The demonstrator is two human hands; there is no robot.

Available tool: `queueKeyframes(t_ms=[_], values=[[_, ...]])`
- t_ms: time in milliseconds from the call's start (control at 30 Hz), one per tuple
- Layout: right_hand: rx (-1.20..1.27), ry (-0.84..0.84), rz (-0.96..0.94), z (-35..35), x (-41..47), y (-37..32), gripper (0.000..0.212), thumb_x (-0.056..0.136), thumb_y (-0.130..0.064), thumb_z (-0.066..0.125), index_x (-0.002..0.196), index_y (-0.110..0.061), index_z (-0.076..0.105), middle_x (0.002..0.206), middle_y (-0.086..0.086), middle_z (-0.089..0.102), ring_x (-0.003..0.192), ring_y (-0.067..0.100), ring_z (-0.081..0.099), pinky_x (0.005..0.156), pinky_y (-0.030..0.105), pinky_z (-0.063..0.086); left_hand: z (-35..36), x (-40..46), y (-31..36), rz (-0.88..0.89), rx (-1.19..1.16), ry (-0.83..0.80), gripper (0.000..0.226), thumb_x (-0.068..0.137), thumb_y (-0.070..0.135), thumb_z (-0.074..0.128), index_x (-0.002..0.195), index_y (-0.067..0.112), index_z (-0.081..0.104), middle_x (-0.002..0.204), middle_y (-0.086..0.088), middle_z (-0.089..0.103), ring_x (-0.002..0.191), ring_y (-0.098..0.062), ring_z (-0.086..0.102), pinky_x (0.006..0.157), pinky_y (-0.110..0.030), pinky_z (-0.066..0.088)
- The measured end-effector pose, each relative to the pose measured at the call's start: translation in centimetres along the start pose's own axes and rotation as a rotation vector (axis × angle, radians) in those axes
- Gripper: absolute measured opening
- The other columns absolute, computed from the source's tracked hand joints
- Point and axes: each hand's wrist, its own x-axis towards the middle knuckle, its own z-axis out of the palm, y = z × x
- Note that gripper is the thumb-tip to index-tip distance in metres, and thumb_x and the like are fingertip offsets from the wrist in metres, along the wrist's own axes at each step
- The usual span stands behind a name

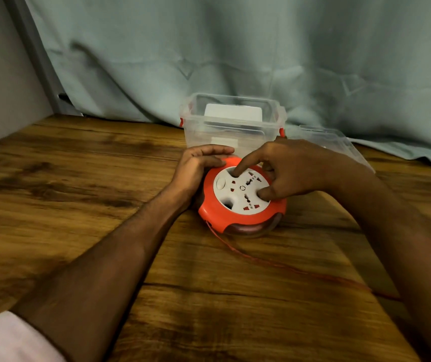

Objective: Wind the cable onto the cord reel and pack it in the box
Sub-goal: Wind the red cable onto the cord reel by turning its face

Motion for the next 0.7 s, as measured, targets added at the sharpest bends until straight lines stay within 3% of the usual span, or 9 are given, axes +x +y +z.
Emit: queueKeyframes(t_ms=[233,333,467,700], values=[[-0.091,0.07,0.025,0.6,-0.1,-0.2,0.068,0.06,-0.07,0.071,0.123,-0.044,0.065,0.116,-0.015,0.065,0.091,0.005,0.055,0.065,0.022,0.038,0.0,0.1,0.0,-0.002,-0.001,0.009,0.039,0.081,-0.011,0.053,0.117,-0.008,0.067,0.106,-0.031,0.069,0.089,-0.035,0.067,0.077,-0.033,0.057],[-0.139,0.102,0.016,0.7,-0.1,-0.4,0.069,0.055,-0.08,0.063,0.111,-0.039,0.07,0.1,-0.017,0.061,0.084,0.005,0.052,0.062,0.022,0.035,0.1,0.1,0.0,0.003,-0.005,0.008,0.038,0.081,-0.011,0.053,0.116,-0.007,0.067,0.102,-0.025,0.07,0.088,-0.032,0.068,0.078,-0.034,0.056],[-0.122,0.116,0.011,0.6,0.0,-0.6,0.065,0.051,-0.094,0.057,0.08,-0.037,0.065,0.077,-0.025,0.048,0.07,-0.001,0.047,0.056,0.02,0.03,0.2,0.0,0.0,0.003,0.0,0.012,0.038,0.08,-0.012,0.053,0.115,-0.007,0.068,0.104,-0.027,0.07,0.09,-0.035,0.066,0.079,-0.033,0.056],[-0.032,0.057,0.042,0.4,-0.2,-1.2,0.059,0.056,-0.088,0.068,0.061,-0.032,0.054,0.074,-0.017,0.052,0.072,0.005,0.052,0.058,0.026,0.037,0.3,-0.2,0.0,0.019,0.076,0.006,0.037,0.083,-0.011,0.053,0.117,-0.006,0.068,0.113,-0.029,0.07,0.096,-0.039,0.068,0.09,-0.045,0.055]])
